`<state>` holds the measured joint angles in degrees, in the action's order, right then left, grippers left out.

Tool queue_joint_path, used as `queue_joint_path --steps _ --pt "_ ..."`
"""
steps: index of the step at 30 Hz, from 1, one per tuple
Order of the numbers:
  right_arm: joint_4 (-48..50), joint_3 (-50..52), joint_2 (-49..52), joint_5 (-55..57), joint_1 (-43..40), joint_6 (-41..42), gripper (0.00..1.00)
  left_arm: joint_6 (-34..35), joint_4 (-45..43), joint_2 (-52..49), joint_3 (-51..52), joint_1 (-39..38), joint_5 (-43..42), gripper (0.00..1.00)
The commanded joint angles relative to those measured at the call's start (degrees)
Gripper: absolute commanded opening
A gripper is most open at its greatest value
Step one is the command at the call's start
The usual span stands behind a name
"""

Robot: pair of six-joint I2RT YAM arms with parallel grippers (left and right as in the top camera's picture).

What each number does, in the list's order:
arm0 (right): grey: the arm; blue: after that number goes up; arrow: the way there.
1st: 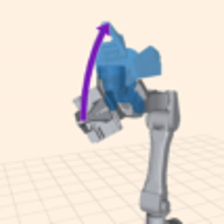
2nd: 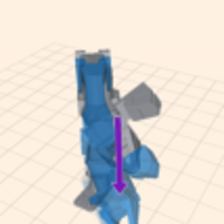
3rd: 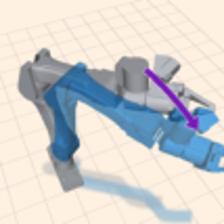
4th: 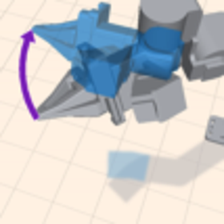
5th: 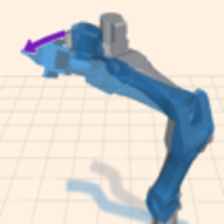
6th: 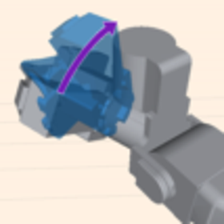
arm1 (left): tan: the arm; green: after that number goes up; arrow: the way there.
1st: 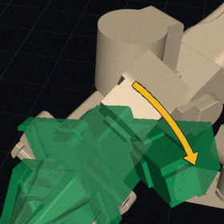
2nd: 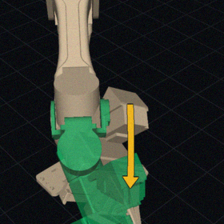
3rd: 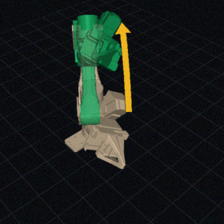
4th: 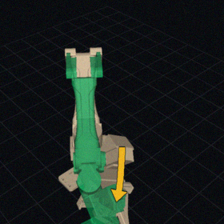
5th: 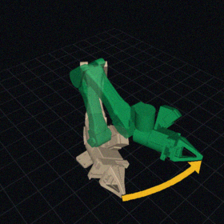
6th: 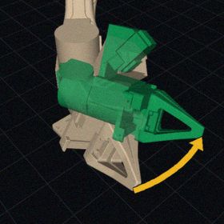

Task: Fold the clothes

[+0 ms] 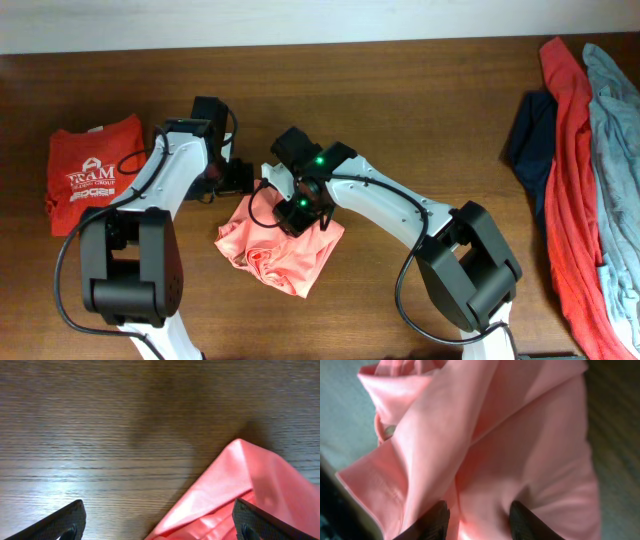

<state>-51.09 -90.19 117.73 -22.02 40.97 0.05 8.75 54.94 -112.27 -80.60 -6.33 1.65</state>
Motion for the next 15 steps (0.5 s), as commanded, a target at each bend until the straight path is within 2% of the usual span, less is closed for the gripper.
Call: queue_joint_path --steps 1,4,15 --pt "-0.50 -0.15 0.81 -4.70 0.28 0.22 0.45 -0.48 0.52 1.40 -1.22 0.20 6.43 0.93" --pt "-0.59 -0.13 0.81 -5.86 0.87 0.24 0.44 1.95 1.36 1.42 -1.57 1.07 9.16 0.93" --pt "4.85 -0.07 1.18 -4.28 5.29 0.31 0.48 3.37 2.19 1.42 -2.82 6.03 6.54 0.93"
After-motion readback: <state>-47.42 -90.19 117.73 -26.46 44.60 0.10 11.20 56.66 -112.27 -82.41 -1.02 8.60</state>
